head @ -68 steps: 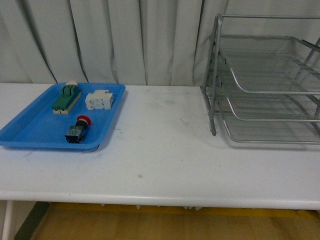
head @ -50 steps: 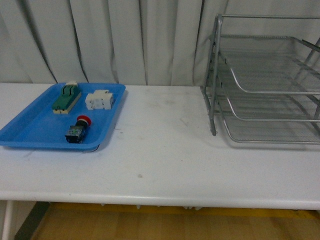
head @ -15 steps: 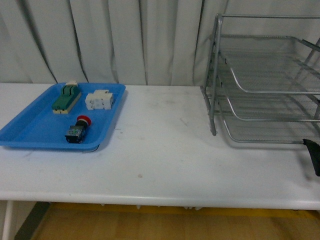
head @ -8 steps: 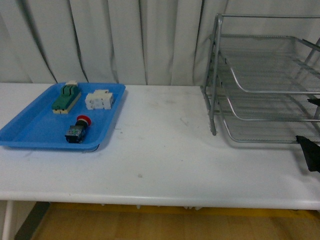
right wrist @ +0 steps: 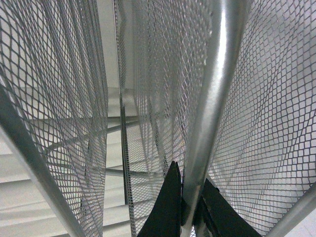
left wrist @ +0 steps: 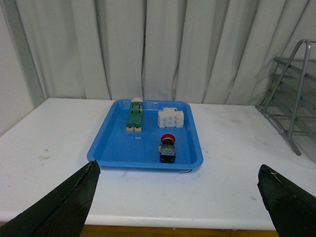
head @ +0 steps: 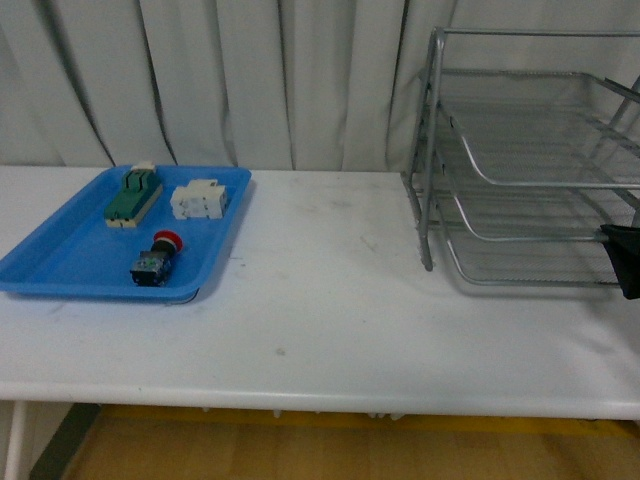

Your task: Place button on rack with both arms

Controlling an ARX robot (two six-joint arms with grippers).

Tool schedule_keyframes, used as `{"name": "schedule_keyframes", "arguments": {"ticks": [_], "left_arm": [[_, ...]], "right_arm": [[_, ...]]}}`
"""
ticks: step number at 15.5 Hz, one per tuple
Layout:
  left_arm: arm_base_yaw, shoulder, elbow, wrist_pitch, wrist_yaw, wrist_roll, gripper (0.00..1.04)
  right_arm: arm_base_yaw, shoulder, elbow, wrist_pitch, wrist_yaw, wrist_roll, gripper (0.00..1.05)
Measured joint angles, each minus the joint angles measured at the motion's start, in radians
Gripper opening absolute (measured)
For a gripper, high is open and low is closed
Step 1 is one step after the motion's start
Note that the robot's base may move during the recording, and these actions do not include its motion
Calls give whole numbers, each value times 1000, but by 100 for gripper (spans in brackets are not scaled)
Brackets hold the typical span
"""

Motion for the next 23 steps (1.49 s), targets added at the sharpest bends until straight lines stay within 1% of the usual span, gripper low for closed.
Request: {"name": "schedule_keyframes", "arguments": {"ticks": [4,8,11,13,15,16,20,23], "left_arm": [[0,0,0,0,0,0,98],[0,0,0,0,0,0,98],[0,0,0,0,0,0,98],[0,0,0,0,0,0,98],[0,0,0,0,0,0,98],[0,0,0,0,0,0,98],[0,0,0,0,0,0,98],[0,0,0,0,0,0,98]], "right_arm": [[-9,-12,-39,10,-7,15,4],[-58,-102,-208,12,-86,-2,4],[-97,-172,-373,24,-143,-24,4],[-121,-208,-451,24,-167,-41,4],[-140,-224,-481,25,-192,-62,4],[-142,-232,-482,14,-193,-71,14],[-164,-287,-489,0,-191,-72,61],[-157,-380,-523,2,-187,-68,96]]}}
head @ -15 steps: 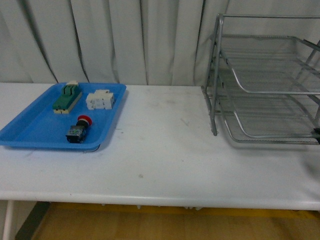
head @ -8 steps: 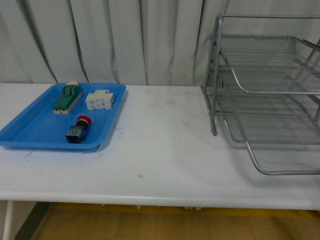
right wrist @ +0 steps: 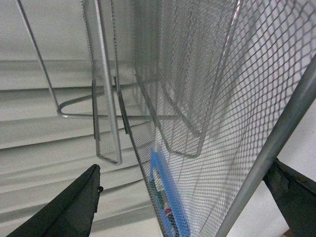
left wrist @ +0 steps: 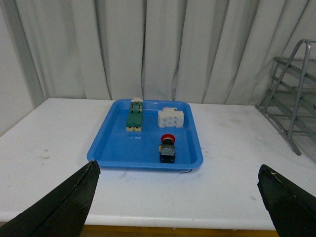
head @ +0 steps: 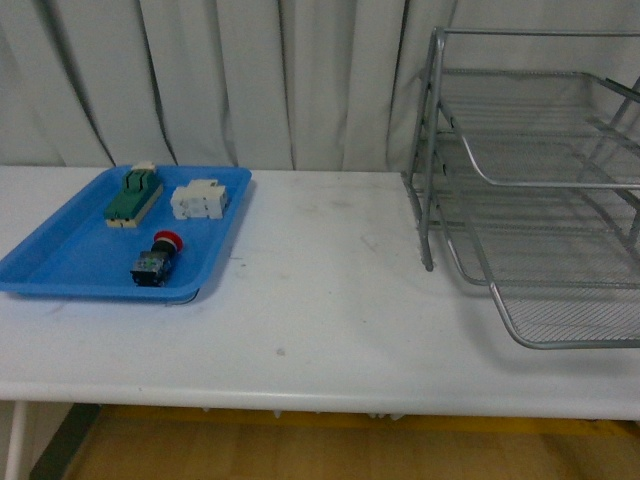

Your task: Place button on rack with both arms

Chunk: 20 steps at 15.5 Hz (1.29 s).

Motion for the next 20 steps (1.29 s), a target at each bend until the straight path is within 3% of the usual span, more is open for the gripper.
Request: {"name": "schedule_keyframes", "arguments": {"ticks": [3,4,5,7,9,10,11,12,16,18,20], "left_arm": [[0,0,0,0,0,0,98],[0,0,0,0,0,0,98],[0,0,0,0,0,0,98],[0,0,0,0,-1,0,98],[0,0,0,0,0,0,98],[0,0,0,0,0,0,98],[0,0,0,0,-1,0,98],[0,0,0,0,0,0,98],[0,0,0,0,0,0,98],[0,0,0,0,-1,0,98],[0,0,0,0,0,0,98]], "right_arm": [[13,-182,-139,0,-15,8,98],[48,-324,-192,-129,90,-129,90],[92,-559,-264,-208,202,-382,78],[120,-971,-357,-417,298,-951,52],[154,-1289,-397,-682,336,-1258,26],[183,-1447,-397,-804,366,-1311,15],[278,-1601,-397,-939,461,-1342,3],[329,-1706,-397,-1027,476,-1363,2],[320,-1801,-397,-1109,499,-1380,2],[320,-1933,-396,-1294,498,-1381,2],[320,-1974,-396,-1299,499,-1381,2]]}}
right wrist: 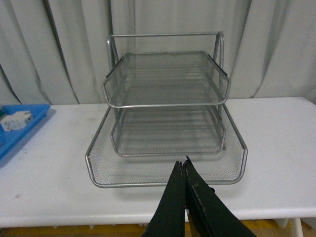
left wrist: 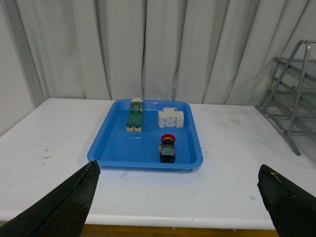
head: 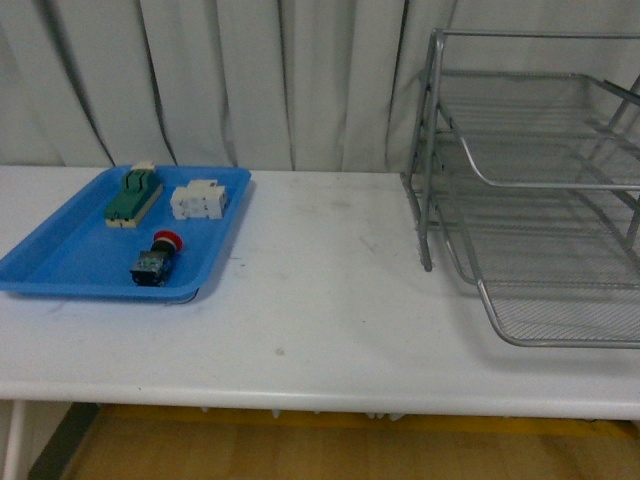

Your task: Place button on rack with both arms

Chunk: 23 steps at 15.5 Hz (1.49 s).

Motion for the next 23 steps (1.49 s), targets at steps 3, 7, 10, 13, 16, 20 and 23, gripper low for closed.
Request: {"name": "schedule_keyframes", "arguments": {"ticks": [3,7,10,13,16,20,23], "left_arm": [[0,0,0,0,0,0,98],[0,0,0,0,0,0,98],[-98,327,195,-272,-263,-148,98],[-33,756,304,138,-190,-173,98],[-64,1317,560,428,-101,-138,98],[-112,1865,991,310,0,-126,98],[-92,2149,1289,170,45,-86,98]], "right_arm": [[0,0,0,8,0,-1,9],[0,0,0,8,0,-1,58],[0,0,0,9,-2,-3,96],[0,0,0,9,0,-3,98],[0,0,0,8,0,-3,98],[0,0,0,8,0,-3,98],[0,0,0,8,0,-3,98]]}}
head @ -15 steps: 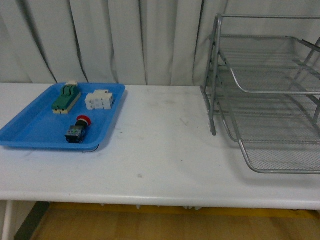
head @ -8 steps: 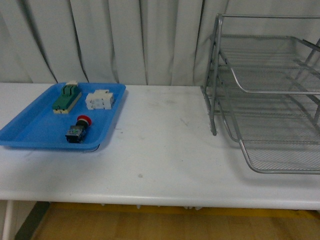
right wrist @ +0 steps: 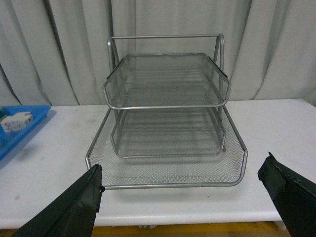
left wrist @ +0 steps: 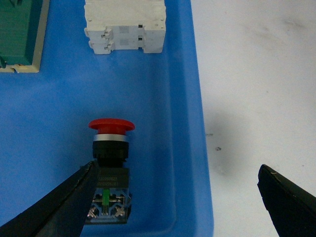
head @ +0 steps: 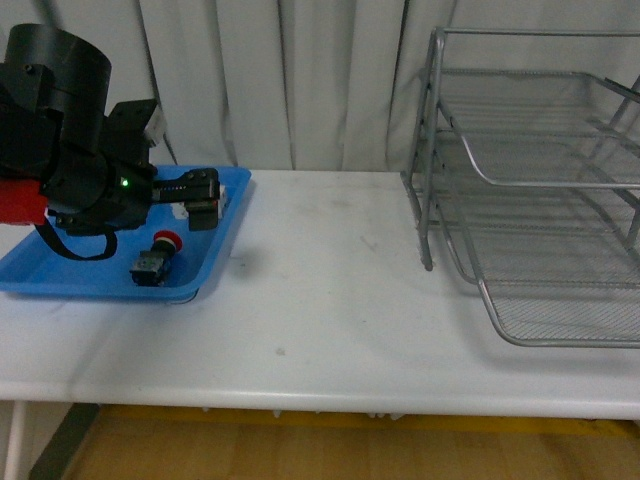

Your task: Place button on rack with both arms

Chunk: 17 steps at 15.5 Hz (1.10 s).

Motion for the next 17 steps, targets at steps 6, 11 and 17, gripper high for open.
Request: {"name": "schedule_keyframes", "arguments": {"ticks": [6,11,17], "left_arm": [[62,117,115,-125,22,106,98],[79,154,154,-143,-4,136,98],[80,192,177,-168,5,161,98]], "right_arm": [[0,0,0,0,0,0,98],[0,0,0,0,0,0,98],[0,0,0,0,0,0,98]]}}
